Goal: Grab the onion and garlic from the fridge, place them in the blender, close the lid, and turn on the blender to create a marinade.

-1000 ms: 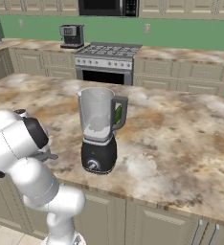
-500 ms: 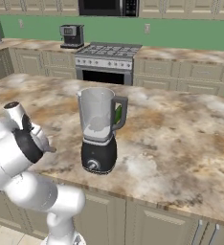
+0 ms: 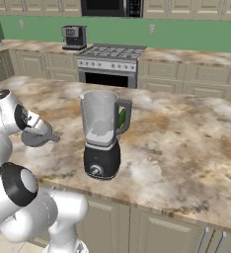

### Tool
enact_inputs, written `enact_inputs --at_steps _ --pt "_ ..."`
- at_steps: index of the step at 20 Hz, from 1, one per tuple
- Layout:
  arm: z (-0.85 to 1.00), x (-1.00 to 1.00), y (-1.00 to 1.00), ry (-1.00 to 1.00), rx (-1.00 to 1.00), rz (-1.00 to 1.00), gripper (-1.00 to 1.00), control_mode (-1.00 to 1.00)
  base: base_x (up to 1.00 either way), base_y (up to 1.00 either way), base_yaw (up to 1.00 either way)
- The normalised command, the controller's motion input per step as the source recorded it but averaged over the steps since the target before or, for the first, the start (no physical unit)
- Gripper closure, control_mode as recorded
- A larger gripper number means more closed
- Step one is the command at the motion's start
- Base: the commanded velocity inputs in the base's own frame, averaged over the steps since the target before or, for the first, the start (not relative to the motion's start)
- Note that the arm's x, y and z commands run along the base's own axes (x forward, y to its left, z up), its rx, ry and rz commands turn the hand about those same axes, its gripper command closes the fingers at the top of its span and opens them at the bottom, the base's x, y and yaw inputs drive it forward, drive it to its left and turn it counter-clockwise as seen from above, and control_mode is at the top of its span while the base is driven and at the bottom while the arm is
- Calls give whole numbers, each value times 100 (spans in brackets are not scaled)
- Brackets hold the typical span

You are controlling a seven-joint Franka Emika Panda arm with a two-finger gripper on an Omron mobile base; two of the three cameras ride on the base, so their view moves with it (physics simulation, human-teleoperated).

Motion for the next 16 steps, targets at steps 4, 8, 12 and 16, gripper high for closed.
enact_inputs --at_steps 4,8,12,16 --pt "100 6 -41 -17 -3 -2 100 -100 0 0 0" --pt "100 15 -46 -13 -1 -3 100 -100 0 0 0" --pt "100 22 -37 -6 -1 -2 100 -100 0 0 0" --pt "100 18 -23 0 -2 -1 100 -100 0 0 0"
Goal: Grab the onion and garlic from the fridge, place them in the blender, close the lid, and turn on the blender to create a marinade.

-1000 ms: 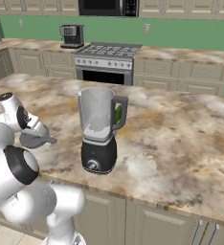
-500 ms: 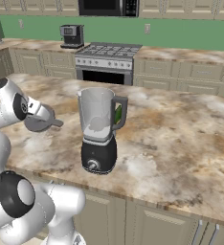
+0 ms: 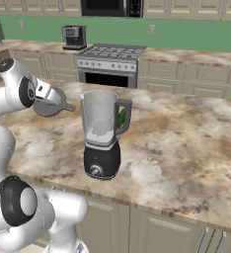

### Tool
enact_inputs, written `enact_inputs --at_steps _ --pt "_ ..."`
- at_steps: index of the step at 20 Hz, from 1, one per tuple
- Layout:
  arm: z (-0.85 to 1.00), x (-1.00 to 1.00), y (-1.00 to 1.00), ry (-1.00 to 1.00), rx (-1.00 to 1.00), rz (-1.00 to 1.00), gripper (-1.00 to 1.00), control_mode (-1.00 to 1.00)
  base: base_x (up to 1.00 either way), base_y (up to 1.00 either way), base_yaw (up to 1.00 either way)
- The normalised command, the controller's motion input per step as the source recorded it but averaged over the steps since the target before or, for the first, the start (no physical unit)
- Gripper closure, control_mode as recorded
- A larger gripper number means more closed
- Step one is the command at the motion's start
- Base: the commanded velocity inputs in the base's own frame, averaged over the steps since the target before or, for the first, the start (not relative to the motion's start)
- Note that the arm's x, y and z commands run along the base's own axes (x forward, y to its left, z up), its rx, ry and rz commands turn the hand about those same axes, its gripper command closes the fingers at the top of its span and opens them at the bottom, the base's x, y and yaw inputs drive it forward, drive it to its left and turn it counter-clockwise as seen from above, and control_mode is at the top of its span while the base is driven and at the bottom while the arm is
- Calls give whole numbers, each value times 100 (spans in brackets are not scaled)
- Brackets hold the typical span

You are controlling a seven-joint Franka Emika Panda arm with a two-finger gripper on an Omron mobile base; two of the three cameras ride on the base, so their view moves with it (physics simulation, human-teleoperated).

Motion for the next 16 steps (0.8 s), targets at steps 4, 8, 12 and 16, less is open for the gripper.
enact_inputs --at_steps 4,8,12,16 --pt "100 6 -23 0 0 -1 100 -100 0 0 0" --pt "93 3 -25 7 0 0 100 -100 0 0 0" --pt "15 7 -3 2 -1 0 100 -100 0 0 0" --pt "3 2 -59 0 0 10 100 -100 0 0 0"
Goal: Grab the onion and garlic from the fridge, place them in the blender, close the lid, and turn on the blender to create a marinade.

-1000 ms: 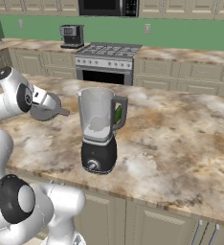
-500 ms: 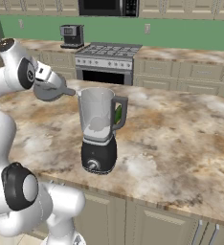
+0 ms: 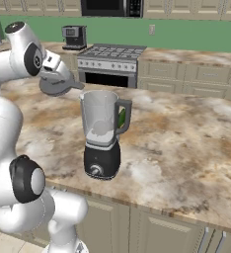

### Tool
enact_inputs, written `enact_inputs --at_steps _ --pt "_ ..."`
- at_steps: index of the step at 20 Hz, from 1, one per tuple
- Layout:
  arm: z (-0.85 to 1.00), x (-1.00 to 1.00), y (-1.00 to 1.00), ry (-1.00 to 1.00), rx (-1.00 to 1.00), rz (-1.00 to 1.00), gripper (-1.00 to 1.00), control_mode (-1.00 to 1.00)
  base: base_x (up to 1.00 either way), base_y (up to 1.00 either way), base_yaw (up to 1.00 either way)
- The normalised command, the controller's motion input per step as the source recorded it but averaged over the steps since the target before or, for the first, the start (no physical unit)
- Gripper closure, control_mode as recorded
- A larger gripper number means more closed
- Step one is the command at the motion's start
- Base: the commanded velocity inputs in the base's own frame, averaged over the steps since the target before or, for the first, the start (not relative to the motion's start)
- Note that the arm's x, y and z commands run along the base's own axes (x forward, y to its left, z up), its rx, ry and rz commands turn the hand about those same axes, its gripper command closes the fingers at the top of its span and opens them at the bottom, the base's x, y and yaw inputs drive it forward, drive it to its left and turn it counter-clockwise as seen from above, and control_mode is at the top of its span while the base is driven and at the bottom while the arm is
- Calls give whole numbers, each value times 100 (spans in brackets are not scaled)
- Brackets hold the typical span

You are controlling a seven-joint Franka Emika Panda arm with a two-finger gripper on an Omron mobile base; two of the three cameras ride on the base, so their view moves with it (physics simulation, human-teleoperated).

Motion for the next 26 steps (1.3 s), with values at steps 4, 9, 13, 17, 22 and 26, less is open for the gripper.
enact_inputs --at_steps 4,9,13,17,22,26 --pt "23 0 -84 0 0 8 100 -100 0 0 0" --pt "7 0 -98 0 2 6 100 -100 0 0 0" --pt "0 16 -100 1 5 4 100 -100 0 0 0" --pt "2 56 -64 11 5 2 100 -100 0 0 0" --pt "0 23 -1 12 0 0 100 -100 0 0 0" --pt "-13 32 0 20 0 3 100 -100 0 0 0"
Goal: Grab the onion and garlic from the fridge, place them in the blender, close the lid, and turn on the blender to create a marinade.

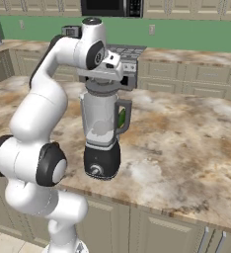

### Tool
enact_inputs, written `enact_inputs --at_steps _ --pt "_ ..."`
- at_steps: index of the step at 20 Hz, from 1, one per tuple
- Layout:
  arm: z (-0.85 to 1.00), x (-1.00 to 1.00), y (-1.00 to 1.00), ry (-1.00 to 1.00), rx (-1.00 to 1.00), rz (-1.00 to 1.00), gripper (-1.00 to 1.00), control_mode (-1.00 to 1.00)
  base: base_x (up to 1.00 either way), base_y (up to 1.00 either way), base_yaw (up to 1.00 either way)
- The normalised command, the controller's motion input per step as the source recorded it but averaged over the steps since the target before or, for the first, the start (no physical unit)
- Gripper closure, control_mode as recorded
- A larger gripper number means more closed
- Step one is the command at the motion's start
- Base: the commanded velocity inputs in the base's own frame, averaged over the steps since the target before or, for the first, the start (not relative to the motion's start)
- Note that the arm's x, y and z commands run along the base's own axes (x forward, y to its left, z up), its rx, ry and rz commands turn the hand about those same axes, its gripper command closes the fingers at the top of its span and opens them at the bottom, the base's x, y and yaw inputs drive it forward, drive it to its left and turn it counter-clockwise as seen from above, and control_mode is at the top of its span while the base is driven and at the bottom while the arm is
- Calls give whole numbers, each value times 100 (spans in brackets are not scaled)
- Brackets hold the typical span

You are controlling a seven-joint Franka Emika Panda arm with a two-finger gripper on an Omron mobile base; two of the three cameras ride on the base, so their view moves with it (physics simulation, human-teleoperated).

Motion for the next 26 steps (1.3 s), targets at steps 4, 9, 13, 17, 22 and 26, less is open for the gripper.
enact_inputs --at_steps 4,9,13,17,22,26 --pt "-23 -11 0 13 0 1 100 -100 0 0 0" --pt "-3 -19 0 0 0 0 100 -100 0 0 0" --pt "0 -36 0 0 0 0 100 -100 0 0 0" --pt "0 -41 0 0 0 0 100 -100 0 0 0" --pt "-10 -8 0 0 -1 0 100 -100 0 0 0" --pt "-7 -3 0 0 -1 0 100 -100 0 0 0"
